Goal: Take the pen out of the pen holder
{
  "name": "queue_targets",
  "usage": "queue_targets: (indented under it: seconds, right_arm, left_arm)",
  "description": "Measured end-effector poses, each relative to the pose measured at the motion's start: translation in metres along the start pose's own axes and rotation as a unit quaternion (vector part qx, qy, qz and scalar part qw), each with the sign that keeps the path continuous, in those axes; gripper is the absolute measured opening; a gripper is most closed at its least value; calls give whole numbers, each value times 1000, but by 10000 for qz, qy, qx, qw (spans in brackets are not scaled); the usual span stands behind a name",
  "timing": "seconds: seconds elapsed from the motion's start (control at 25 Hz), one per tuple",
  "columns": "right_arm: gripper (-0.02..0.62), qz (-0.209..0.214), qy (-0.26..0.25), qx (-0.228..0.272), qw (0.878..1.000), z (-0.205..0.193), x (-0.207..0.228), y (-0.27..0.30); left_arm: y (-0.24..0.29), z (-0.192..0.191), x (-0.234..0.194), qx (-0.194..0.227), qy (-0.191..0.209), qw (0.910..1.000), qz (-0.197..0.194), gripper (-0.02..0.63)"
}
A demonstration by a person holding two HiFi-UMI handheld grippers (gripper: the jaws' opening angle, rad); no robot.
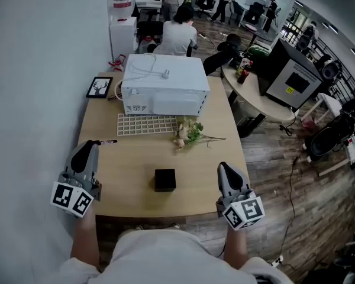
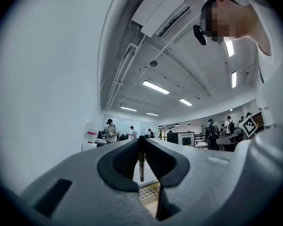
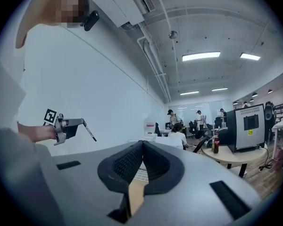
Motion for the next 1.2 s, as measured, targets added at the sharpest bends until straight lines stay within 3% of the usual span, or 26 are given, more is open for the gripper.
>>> queue_targets:
  seconds: [0.32, 0.64, 0.88, 1.2]
  right_arm:
    - [0, -211, -46, 84, 9997, 6, 10, -6]
    - [0, -394, -195, 108, 9990, 18, 14, -15]
    - [0, -464, -92, 224, 9986, 23, 13, -13]
    - [0, -486, -208, 270, 9982, 34, 0, -7]
  left_arm:
    - [-23, 20, 0, 311, 15, 9993, 188, 54]
    - [-67, 34, -15, 430, 174, 9968, 653, 54]
    - [-90, 35, -16, 545, 198, 9967, 575, 54]
    - [-120, 31, -26, 525, 110, 9955, 781, 54]
Point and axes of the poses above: the fingertips, and each gripper's own axes: y forward along the fingers, x to its right, z out of its top, the point moved 9 cm from there along -y, backward along the fingers, and after that the axes turned 5 degrees about -x, right-handed, at the moved point
